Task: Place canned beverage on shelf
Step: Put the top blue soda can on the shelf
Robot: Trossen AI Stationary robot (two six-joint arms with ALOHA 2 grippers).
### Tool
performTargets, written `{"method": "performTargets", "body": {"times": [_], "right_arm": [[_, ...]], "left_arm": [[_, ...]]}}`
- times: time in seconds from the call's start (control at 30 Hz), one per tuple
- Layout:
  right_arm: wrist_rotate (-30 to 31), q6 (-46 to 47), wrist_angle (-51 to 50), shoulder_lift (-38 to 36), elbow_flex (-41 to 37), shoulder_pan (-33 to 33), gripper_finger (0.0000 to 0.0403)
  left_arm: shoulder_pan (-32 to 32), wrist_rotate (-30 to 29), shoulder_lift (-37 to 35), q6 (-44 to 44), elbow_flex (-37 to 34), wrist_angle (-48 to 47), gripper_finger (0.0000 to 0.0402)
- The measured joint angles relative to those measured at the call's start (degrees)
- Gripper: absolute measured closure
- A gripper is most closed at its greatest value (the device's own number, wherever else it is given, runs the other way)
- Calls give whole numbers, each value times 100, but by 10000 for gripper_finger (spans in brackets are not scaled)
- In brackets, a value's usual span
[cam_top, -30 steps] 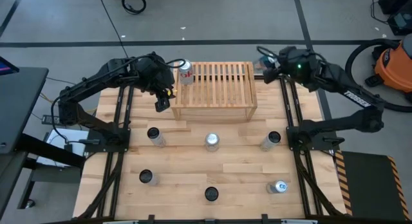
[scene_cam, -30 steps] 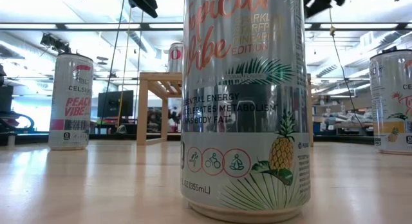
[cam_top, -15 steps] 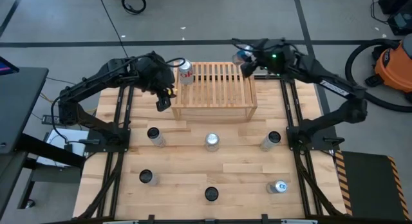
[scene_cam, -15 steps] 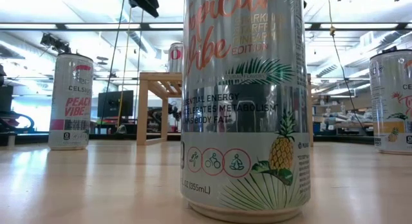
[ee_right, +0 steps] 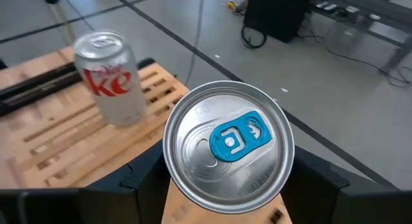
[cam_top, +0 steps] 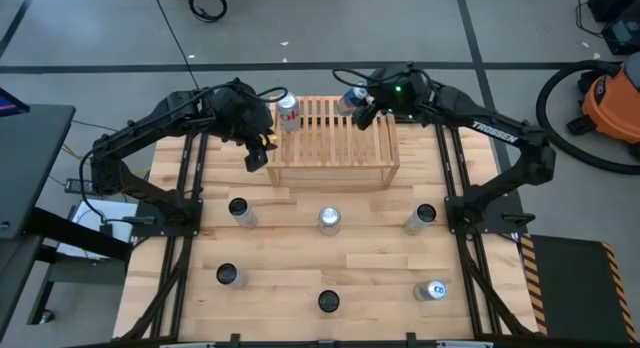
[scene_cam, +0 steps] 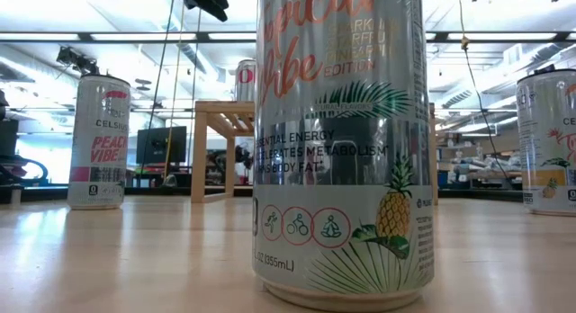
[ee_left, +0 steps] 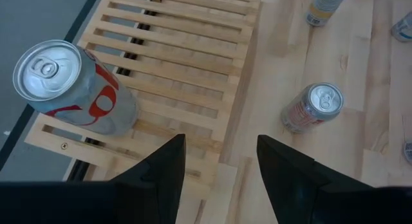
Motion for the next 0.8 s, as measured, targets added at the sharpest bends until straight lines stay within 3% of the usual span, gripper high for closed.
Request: {"method": "performTargets", "body": {"times": [0.8], "right_arm": [[-1110, -818, 1113, 963, 0, -26, 156]], "left_arm": [[-2, 0, 0, -153, 0, 4, 209]]}}
